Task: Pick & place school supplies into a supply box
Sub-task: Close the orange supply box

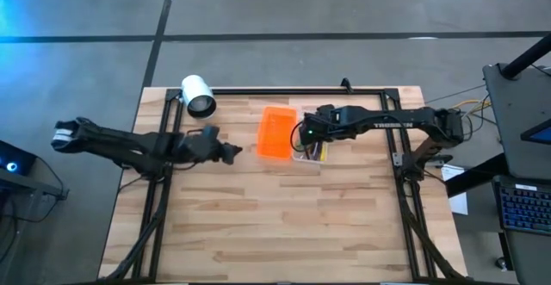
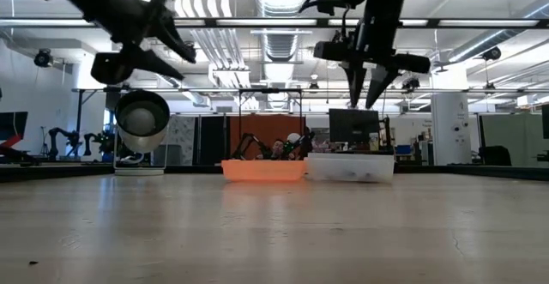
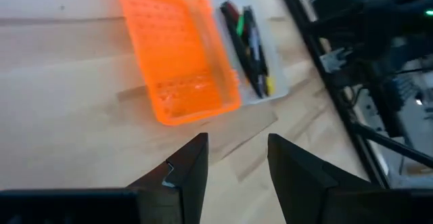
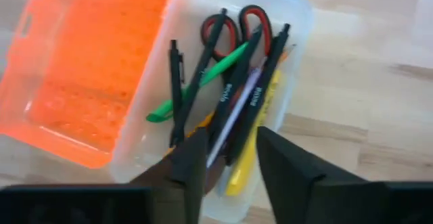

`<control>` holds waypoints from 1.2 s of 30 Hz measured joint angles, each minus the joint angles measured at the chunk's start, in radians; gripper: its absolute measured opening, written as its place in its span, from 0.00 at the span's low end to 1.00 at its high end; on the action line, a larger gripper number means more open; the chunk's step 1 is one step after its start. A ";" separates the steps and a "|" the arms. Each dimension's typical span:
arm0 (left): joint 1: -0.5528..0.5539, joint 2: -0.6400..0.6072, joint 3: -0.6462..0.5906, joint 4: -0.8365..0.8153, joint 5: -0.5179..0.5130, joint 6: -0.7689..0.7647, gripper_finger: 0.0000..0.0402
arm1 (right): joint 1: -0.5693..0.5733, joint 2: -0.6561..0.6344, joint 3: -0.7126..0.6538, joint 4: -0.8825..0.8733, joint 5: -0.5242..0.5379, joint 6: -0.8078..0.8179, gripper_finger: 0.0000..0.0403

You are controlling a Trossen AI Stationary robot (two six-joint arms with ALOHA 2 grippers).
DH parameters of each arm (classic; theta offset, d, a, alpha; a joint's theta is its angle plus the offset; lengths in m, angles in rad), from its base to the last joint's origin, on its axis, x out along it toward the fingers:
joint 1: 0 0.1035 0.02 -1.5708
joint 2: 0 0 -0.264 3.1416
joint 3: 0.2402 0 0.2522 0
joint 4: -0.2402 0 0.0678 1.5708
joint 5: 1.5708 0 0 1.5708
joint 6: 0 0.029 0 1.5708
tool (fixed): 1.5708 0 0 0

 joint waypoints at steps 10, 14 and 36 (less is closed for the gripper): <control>0.053 0.055 0.006 0.054 0.068 -0.031 0.34 | -0.032 0.085 -0.048 0.296 -0.128 -0.169 0.03; 0.034 0.054 0.005 0.052 0.069 -0.043 0.34 | -0.010 0.157 -0.049 0.318 -0.152 -0.182 0.03; -0.034 0.054 -0.001 -0.021 0.070 -0.037 0.34 | 0.194 0.272 0.018 0.363 -0.230 0.012 0.03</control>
